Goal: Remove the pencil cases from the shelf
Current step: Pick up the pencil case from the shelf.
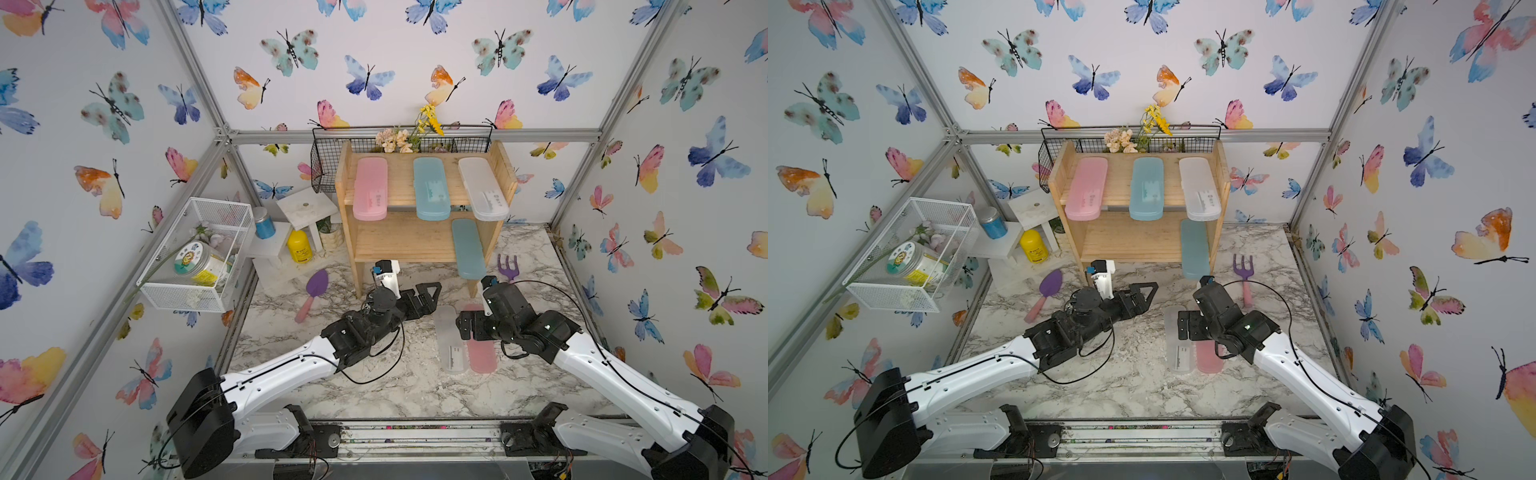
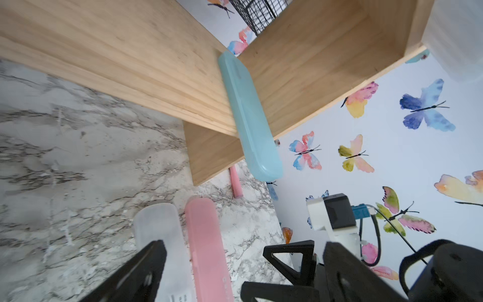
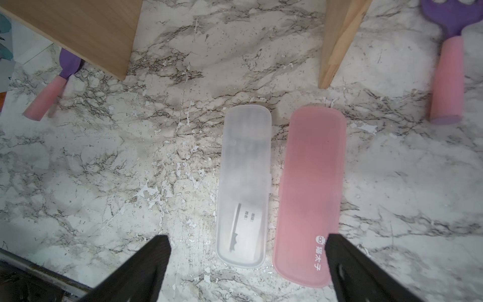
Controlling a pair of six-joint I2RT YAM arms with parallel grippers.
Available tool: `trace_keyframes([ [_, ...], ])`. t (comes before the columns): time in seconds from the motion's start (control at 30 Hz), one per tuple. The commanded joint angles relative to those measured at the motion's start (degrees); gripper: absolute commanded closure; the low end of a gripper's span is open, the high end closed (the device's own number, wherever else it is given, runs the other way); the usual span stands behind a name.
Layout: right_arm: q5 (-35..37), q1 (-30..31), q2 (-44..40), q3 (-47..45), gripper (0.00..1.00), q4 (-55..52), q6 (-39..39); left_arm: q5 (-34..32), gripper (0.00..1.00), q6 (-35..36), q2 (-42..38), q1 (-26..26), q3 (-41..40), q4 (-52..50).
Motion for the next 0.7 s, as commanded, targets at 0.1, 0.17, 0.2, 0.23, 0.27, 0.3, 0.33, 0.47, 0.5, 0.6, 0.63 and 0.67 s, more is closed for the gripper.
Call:
trace_keyframes([
  [0.1, 8.18, -0.86, -4.60, 6.65, 0.01, -3.46, -0.90, 12.21, 0.01, -4.07, 8.05, 2.23, 1.53, 13.28],
  [0.17, 9.47, -1.95, -3.55, 10.31, 0.01, -5.06, -2.30, 14.25, 0.01, -5.02, 11.23, 2.47, 3.40, 14.94],
  [0.2, 9.45, -2.41, -2.82, 11.98, 0.01, -5.80, -2.89, 15.63, 0.01, -5.05, 12.63, 2.54, 4.69, 15.19],
  [0.23, 9.12, -2.99, -1.94, 13.75, 0.01, -6.53, -3.56, 17.78, 0.01, -5.12, 14.47, 2.78, 6.39, 15.24],
  [0.27, 8.68, -3.53, -1.26, 15.47, 0.01, -7.10, -4.02, 20.07, 0.01, -5.26, 16.09, 3.04, 8.01, 15.34],
  [0.3, 8.35, -3.93, -0.97, 16.64, 0.01, -7.25, -4.30, 21.35, 0.01, -5.63, 17.51, 3.29, 9.13, 15.86],
  [0.33, 7.89, -4.38, -1.02, 17.74, 0.01, -6.78, -4.64, 22.11, 0.01, -6.48, 18.93, 3.52, 9.75, 17.37],
  [0.47, 6.76, -6.82, -0.83, 21.25, 0.01, -6.04, -6.27, 24.11, 0.00, -10.61, 22.72, 4.55, 9.74, 26.02],
  [0.5, 6.46, -7.25, -0.63, 21.88, 0.01, -6.21, -6.56, 24.48, 0.00, -11.17, 23.32, 4.76, 9.74, 27.19],
  [0.6, 5.31, -8.81, -0.06, 22.87, 0.01, -5.88, -7.42, 25.51, 0.03, -12.60, 25.21, 5.67, 10.21, 28.35],
  [0.63, 4.91, -9.20, -0.06, 23.09, 0.01, -5.53, -7.60, 25.77, 0.04, -13.01, 25.96, 5.88, 10.40, 28.69],
  [0.67, 4.46, -9.58, 0.15, 23.36, 0.01, -5.24, -7.68, 25.92, 0.06, -13.70, 26.59, 6.03, 10.48, 29.29],
])
